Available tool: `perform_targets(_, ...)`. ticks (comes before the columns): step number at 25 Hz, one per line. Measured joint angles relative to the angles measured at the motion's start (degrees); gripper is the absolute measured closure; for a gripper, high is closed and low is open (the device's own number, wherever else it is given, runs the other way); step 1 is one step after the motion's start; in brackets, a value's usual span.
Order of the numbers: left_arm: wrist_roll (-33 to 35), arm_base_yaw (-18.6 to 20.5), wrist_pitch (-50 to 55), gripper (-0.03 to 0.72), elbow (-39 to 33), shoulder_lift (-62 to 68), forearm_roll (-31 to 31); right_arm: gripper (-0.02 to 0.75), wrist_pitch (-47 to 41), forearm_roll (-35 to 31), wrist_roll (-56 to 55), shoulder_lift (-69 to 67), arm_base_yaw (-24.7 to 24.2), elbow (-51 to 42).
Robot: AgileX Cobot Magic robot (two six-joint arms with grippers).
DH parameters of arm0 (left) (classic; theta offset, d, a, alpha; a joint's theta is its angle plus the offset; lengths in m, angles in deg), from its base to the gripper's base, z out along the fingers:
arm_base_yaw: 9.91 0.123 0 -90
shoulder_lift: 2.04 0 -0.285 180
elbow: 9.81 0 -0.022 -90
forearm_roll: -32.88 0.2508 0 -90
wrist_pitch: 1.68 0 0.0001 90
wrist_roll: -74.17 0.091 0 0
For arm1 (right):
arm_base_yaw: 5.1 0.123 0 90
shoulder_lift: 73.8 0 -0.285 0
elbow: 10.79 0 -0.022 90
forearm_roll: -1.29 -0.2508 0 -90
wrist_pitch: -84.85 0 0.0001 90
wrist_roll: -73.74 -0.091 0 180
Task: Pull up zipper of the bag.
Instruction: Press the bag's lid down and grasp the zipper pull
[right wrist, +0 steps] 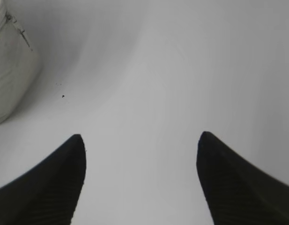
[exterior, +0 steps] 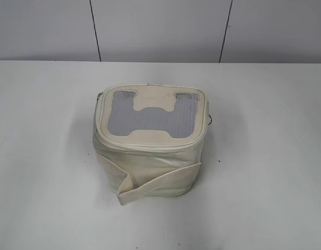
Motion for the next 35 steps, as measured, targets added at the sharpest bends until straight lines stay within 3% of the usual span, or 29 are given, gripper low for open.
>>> perform_targets(10,17.64,-0.23,7.13,0.444,12.91,23.45,-16.4,0.234,-1.37,-8.92,16.64,-24.32,0.69,22.99)
perform_targets(15,21.02,-3.01,10.5,0.444,18.73,32.64,-17.31,0.237,-9.74,-13.52,25.86,-36.26,1.38,36.93)
perform_targets(23,22.16,-6.46,13.92,0.432,25.16,41.2,-17.03,0.237,-26.13,-26.98,36.12,-53.75,2.46,61.67)
perform_targets(30,22.2,-6.46,14.83,0.423,28.75,44.04,-15.75,0.237,-28.06,-29.53,37.2,-65.97,7.85,79.43)
perform_targets(35,22.35,-6.46,14.85,0.374,30.68,45.11,-14.06,0.237,-28.13,-31.87,38.22,-71.0,12.37,82.74)
